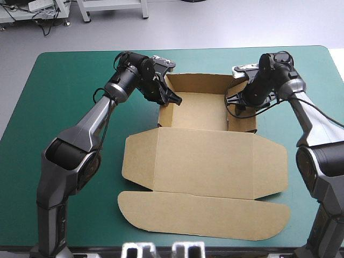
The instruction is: Fold the box
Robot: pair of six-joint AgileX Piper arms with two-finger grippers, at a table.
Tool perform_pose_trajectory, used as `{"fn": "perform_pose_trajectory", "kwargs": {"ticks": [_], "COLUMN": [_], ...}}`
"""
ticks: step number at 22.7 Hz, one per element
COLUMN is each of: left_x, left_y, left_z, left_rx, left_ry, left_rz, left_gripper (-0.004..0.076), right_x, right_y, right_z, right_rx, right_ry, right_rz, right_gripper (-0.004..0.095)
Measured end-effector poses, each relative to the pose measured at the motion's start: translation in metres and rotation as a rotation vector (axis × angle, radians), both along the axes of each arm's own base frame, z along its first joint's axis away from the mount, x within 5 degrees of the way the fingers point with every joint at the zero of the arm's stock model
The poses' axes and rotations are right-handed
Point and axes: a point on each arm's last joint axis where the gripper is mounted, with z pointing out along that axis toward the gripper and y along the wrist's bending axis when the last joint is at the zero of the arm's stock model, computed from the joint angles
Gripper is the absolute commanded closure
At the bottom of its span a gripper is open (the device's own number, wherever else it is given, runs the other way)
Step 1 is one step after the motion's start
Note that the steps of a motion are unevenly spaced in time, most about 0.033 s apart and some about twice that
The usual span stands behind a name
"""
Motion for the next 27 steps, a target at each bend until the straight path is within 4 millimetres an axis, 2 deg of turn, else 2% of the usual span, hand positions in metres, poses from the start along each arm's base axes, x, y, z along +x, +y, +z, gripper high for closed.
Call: {"fn": "perform_pose_trajectory", "kwargs": {"ticks": [1,2,7,9,11,12,13,14,15,18,20,23,24,25,27], "left_x": [0.000,0.002,0.005,0.003,-0.004,-0.011,-0.016,-0.026,-0.034,-0.052,-0.073,-0.099,-0.112,-0.128,-0.145], "left_y": [0.002,0.008,0.037,0.048,0.053,0.056,0.057,0.062,0.067,0.076,0.085,0.096,0.102,0.109,0.117], "left_z": [0.000,0.002,0.025,0.038,0.053,0.067,0.075,0.093,0.106,0.133,0.156,0.169,0.173,0.172,0.165], "left_rx": [-0.002,-0.004,-0.025,-0.035,-0.047,-0.059,-0.066,-0.069,-0.062,-0.056,-0.047,-0.035,-0.025,-0.004,0.020], "left_ry": [0.005,0.006,-0.040,-0.065,-0.095,-0.123,-0.140,-0.182,-0.221,-0.302,-0.368,-0.399,-0.411,-0.408,-0.387], "left_rz": [-0.002,0.009,0.069,0.088,0.091,0.089,0.088,0.078,0.068,0.048,0.021,-0.004,-0.010,-0.010,-0.011], "left_gripper": [0.0173,0.0159,0.0160,0.0160,0.0170,0.0185,0.0265,0.0389,0.0465,0.0731,0.0727,0.0727,0.0727,0.0727,0.0727], "right_x": [0.000,0.000,0.001,0.002,0.002,0.000,-0.003,-0.012,-0.021,-0.037,-0.047,-0.049,-0.047,-0.045,-0.039], "right_y": [0.001,0.002,0.002,0.003,0.004,0.003,0.003,0.001,-0.001,-0.004,-0.006,-0.006,-0.006,-0.006,-0.005], "right_z": [0.000,0.000,0.002,0.008,0.025,0.042,0.052,0.075,0.092,0.115,0.128,0.130,0.128,0.124,0.116], "right_rx": [0.002,0.006,0.008,0.018,0.038,0.046,0.050,0.055,0.058,0.061,0.064,0.064,0.063,0.061,0.051], "right_ry": [-0.002,-0.004,-0.009,-0.029,-0.082,-0.132,-0.161,-0.224,-0.268,-0.326,-0.359,-0.362,-0.356,-0.347,-0.326], "right_rz": [0.000,-0.001,-0.002,-0.003,0.000,0.009,0.016,0.031,0.041,0.057,0.064,0.064,0.064,0.064,0.063], "right_gripper": [0.0088,0.0088,0.0088,0.0088,0.0089,0.0091,0.0105,0.0131,0.0144,0.0206,0.0230,0.0234,0.0233,0.0233,0.0233]}}
